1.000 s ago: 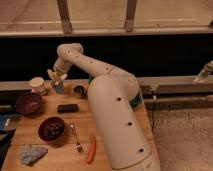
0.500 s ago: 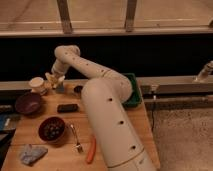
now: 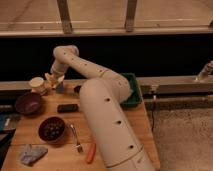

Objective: Place banana in plastic cup

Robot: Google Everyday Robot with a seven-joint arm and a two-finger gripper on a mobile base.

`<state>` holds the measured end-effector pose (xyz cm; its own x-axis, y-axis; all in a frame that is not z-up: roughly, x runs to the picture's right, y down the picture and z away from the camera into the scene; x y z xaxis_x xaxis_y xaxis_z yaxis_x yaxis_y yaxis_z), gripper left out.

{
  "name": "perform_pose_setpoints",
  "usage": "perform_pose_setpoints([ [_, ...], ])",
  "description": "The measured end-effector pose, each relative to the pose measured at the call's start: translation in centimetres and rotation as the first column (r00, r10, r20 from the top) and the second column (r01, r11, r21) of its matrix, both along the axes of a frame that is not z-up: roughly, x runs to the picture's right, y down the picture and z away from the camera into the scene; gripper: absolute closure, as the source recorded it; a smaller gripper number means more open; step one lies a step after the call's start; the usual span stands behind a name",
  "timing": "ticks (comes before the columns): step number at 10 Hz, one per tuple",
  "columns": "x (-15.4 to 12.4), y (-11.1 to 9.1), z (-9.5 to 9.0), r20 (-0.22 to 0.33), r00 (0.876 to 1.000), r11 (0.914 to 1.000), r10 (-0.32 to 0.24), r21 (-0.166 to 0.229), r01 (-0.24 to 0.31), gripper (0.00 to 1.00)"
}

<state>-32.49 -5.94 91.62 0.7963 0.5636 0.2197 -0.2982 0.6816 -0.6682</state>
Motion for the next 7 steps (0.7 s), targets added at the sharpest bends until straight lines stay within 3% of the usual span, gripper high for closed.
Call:
perform_pose_setpoints([
  [6, 0.7, -1.6, -0.5, -0.024, 1.000, 0.9986, 0.014, 0.052, -0.013, 0.31],
  [7, 1.0, -2.5, -1.0, -0.027, 0.999, 0.9968, 0.026, 0.077, -0.024, 0.31],
])
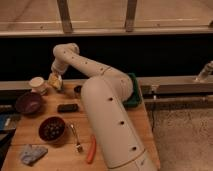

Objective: Place banana in plastic cup

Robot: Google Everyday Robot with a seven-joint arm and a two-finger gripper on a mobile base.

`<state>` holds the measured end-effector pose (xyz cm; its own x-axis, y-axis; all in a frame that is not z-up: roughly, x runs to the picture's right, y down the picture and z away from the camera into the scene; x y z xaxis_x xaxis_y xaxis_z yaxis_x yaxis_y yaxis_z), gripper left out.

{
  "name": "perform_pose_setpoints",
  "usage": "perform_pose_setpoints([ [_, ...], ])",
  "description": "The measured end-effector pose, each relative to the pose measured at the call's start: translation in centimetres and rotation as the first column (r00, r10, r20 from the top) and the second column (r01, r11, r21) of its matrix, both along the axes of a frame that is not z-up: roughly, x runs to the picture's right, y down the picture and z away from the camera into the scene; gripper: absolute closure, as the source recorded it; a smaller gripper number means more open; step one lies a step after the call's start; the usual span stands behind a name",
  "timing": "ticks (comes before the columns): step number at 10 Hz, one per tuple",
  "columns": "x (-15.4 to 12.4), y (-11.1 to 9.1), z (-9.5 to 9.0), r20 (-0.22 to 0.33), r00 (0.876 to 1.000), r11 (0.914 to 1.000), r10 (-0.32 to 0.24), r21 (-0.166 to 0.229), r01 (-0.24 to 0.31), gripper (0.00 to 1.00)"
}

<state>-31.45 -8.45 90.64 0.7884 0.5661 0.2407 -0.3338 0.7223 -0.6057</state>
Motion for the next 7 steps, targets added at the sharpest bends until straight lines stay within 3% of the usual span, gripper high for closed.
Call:
perform_pose_setpoints([
  [2, 0.8, -2.3, -1.5, -0.011, 1.000, 0.9984, 0.022, 0.052, -0.021, 0.31],
  [5, 3.4, -6.4, -4.1, -0.045, 0.995, 0.9860, 0.088, 0.146, -0.081, 0.31],
  [7, 3.8, -6.7, -4.4, -0.051, 0.994, 0.9840, 0.098, 0.155, -0.089, 0.31],
])
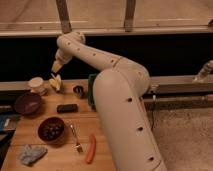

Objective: Place banana in plastic cup

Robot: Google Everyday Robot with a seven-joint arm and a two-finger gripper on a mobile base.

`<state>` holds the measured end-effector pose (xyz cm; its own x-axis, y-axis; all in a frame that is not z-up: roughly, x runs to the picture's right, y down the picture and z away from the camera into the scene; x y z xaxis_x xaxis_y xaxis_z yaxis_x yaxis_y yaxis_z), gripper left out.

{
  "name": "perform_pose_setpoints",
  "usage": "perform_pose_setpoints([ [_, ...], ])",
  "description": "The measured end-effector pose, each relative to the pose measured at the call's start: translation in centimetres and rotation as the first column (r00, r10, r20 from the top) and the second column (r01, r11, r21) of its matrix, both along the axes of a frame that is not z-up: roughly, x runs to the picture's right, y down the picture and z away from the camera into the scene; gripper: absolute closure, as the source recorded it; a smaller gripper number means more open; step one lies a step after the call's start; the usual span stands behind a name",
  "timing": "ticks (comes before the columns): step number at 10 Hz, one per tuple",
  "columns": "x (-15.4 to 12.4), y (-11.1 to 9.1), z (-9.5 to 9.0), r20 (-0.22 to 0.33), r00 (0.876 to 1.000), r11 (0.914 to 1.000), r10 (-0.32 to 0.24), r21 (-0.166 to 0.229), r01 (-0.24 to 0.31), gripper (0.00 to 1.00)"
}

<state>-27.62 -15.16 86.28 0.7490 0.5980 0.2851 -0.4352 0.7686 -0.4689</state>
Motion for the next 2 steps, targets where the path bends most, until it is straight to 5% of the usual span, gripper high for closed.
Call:
perform_pose_setpoints([
  [2, -0.10, 0.02, -0.02, 0.001, 1.000, 1.0000, -0.001, 0.000, 0.001, 0.31],
])
